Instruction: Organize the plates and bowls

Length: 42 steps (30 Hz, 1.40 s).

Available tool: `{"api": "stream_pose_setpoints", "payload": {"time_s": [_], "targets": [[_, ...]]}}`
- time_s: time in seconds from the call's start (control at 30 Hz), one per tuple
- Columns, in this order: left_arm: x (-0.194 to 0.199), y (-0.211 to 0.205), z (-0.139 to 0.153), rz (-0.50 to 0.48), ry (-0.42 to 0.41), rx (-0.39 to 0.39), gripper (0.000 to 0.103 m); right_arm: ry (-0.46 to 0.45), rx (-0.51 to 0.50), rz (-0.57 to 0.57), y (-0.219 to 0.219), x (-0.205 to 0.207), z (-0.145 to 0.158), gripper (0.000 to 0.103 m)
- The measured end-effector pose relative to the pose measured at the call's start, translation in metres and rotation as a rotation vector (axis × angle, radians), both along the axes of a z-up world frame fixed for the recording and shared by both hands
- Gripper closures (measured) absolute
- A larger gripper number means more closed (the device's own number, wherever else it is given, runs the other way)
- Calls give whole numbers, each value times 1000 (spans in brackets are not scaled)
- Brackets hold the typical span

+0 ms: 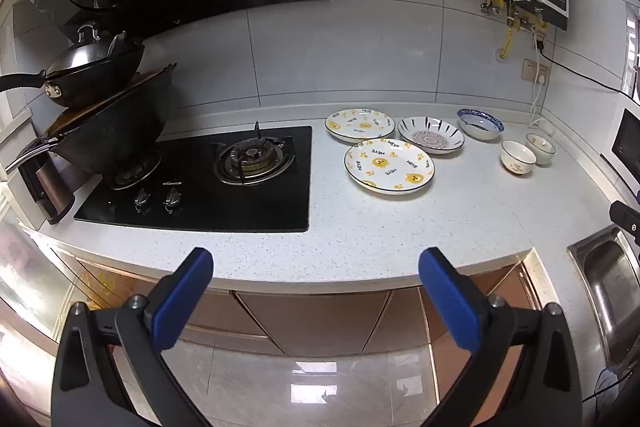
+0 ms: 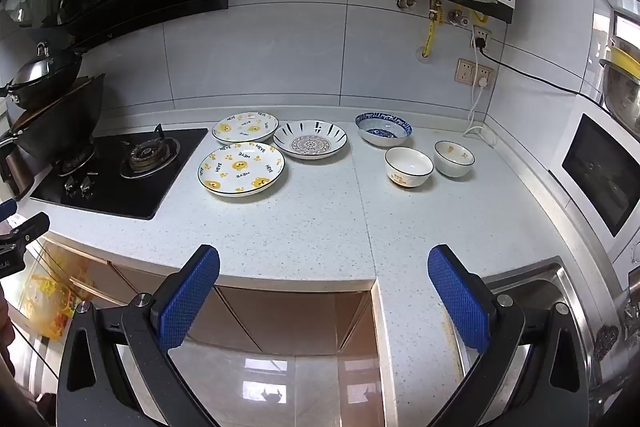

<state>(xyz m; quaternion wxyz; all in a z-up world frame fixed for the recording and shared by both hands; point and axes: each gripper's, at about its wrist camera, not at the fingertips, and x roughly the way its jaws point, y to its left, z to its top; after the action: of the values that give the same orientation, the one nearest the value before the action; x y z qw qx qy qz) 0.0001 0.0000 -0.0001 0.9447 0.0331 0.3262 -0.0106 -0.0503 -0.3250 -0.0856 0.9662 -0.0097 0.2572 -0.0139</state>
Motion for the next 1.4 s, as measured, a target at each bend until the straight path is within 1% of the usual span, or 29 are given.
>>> {"api": "stream_pose_setpoints", "payload": {"time_s": [0.3,0.63,1.4], "targets": [[-3,0,2,-2,-5,-5,0,9,-7,-1,1,1,0,1],[0,-1,-2,0,7,-6,0,16,-7,-3,3,1,-1,1],[-2,15,-4,-3,-7,-36,0,5,-13,-15,13,-5,2,1]]}}
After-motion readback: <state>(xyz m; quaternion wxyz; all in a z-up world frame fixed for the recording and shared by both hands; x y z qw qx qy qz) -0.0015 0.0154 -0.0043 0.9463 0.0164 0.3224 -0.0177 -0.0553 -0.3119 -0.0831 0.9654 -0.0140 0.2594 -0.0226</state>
